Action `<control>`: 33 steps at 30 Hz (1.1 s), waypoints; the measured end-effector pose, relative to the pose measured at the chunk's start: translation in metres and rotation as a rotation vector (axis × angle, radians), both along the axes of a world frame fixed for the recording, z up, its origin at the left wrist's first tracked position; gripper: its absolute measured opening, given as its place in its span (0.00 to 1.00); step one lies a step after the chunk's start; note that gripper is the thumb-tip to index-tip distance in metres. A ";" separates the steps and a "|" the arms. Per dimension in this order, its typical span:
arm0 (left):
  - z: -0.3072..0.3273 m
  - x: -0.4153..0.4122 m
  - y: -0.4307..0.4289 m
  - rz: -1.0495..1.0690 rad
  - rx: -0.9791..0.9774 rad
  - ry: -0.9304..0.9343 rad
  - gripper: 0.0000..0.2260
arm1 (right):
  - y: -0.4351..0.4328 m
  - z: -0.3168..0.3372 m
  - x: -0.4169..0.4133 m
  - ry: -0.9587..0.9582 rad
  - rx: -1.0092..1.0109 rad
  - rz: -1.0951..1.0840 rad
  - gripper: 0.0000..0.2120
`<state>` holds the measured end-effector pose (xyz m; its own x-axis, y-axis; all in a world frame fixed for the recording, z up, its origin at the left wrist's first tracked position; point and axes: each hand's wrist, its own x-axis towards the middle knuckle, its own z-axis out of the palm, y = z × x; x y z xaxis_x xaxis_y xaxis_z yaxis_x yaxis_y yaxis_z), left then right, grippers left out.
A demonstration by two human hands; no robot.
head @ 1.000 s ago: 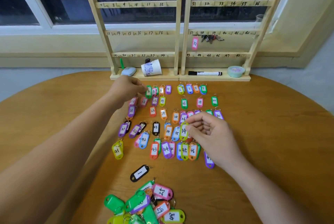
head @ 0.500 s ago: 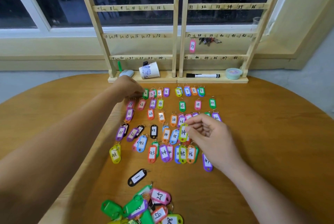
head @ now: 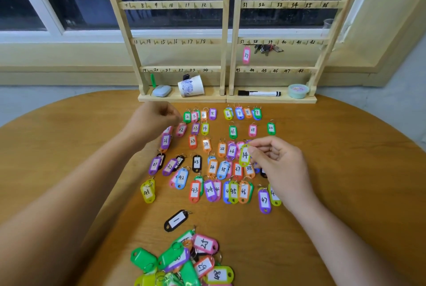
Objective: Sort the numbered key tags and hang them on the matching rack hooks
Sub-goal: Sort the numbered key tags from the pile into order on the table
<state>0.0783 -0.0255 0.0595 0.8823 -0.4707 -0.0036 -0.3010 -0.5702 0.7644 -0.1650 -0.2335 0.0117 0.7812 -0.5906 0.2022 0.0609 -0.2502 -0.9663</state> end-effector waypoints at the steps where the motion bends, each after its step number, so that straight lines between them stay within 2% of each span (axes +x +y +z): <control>1: 0.000 -0.007 0.006 -0.009 -0.009 0.005 0.03 | -0.001 0.000 0.001 0.006 0.000 -0.007 0.04; 8: -0.011 -0.059 0.039 -0.059 -0.064 0.005 0.06 | -0.007 -0.003 0.003 0.023 0.009 -0.032 0.04; 15: -0.028 -0.082 0.058 -0.117 -0.041 -0.050 0.03 | -0.012 -0.004 0.017 0.082 -0.030 -0.051 0.05; 28: -0.033 -0.089 0.068 -0.257 -0.039 -0.086 0.04 | -0.003 0.019 0.149 0.316 -0.245 -0.065 0.07; 33: -0.033 -0.088 0.069 -0.263 -0.012 -0.100 0.04 | 0.002 0.015 0.173 0.421 -0.304 -0.033 0.10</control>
